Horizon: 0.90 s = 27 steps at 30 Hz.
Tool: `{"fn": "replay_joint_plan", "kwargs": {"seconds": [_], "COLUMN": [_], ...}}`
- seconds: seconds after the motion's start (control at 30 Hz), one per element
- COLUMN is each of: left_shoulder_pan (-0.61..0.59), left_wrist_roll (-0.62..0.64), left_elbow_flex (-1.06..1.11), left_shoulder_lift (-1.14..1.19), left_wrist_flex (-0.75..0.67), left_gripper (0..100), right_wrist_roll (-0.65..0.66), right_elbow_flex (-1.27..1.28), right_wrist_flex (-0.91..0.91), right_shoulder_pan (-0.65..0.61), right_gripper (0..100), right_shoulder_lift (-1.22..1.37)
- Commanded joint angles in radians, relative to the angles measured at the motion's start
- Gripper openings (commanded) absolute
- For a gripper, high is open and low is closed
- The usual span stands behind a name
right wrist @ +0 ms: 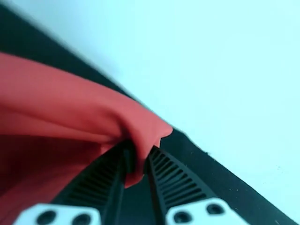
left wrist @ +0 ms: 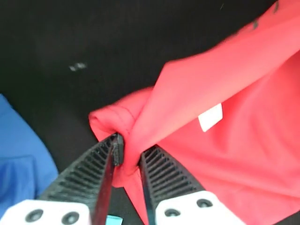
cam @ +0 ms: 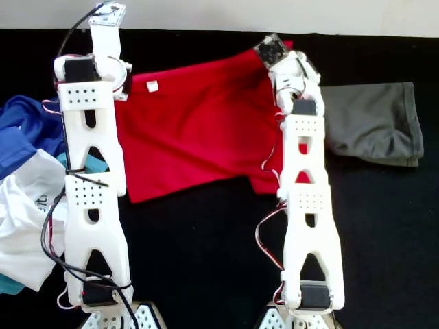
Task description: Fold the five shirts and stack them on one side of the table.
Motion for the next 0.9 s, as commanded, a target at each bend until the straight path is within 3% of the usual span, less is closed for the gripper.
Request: {"fn": "replay_joint_plan", "kwargs": {"seconds": [0.0,0.17,0.33,0.87], "left_shoulder_pan": [-0.028,-0.028,-0.035,-0.059], "left_wrist_roll": [-0.005,-0.003,-0.002,-0.005], "left_elbow_flex": [-0.042,-0.036,0.027,0.806], "left_shoulder_lift": [-0.168,-0.321,-0.472,-1.322], "left_wrist_flex": [0.018,0.087,0.092,0.089], "left_gripper": [1,1,1,1], "right_wrist_roll": [-0.14,-0.276,-0.29,-0.29], "right_elbow_flex": [-0.105,-0.104,-0.104,-0.104], "right_wrist_flex": [0.071,0.43,0.725,1.13], "right_shoulder_pan": [0.056,0.076,0.076,0.077], "right_gripper": [0.6,0.6,0.6,0.6], "right_shoulder_lift": [-0.213,-0.449,-0.657,-1.158]}}
